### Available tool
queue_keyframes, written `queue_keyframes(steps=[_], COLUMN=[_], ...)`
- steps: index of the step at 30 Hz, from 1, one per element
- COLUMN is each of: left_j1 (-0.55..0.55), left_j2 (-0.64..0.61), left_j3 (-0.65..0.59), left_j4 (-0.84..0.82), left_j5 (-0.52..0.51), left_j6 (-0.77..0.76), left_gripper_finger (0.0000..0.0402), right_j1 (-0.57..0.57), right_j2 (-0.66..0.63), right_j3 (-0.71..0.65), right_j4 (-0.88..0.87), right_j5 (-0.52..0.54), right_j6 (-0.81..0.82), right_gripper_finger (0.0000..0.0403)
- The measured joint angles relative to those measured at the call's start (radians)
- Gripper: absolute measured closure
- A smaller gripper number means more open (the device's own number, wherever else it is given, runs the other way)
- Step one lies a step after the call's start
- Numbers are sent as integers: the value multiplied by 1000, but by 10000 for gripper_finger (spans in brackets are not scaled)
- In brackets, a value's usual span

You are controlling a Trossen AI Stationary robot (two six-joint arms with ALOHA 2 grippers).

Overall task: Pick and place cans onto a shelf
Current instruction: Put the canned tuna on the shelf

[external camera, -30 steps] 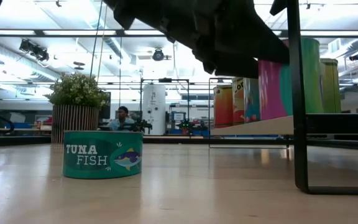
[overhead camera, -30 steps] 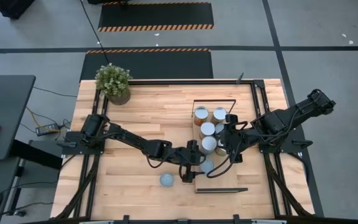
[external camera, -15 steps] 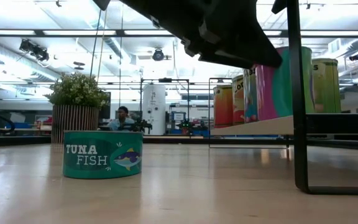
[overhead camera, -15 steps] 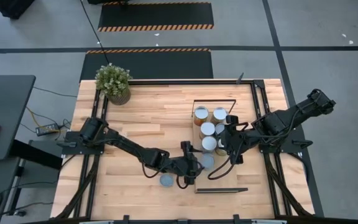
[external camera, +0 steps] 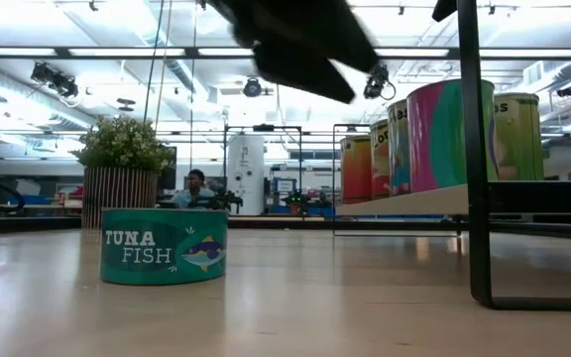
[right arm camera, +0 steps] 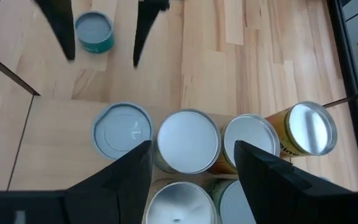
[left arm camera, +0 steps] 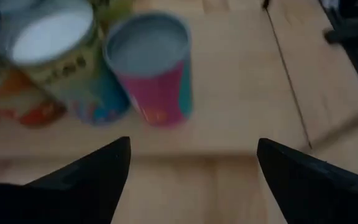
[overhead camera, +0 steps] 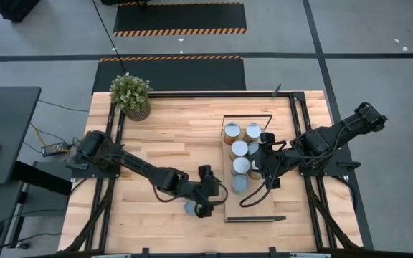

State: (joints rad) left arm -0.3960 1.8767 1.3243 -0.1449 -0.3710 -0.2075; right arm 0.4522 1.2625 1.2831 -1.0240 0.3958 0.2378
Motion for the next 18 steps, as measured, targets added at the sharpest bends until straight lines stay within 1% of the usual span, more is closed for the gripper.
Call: queue_keyframes(steps=[6,10,12,14,18], left_j1=[-28,-59,-75,-94,-126], left_j2=[-69,-67,-57,-54,-51], left_j3=[1,-5,-12,-29,-87], left_j4=[-278,-448,-516,-569,-555], left_j5=[195,277,300,301,287], left_j6=[-143,-248,-293,-337,-404], left_gripper_finger=[47,47,47,47,47], right_j1=[2,10,13,13,13], right_j2=[1,1,0,0,0], right_j3=[0,0,0,0,0], right_j4=[6,5,6,6,15], right_j5=[4,4,4,4,4], right_j6=[-1,2,2,2,-10], right_gripper_finger=[170,170,170,170,170])
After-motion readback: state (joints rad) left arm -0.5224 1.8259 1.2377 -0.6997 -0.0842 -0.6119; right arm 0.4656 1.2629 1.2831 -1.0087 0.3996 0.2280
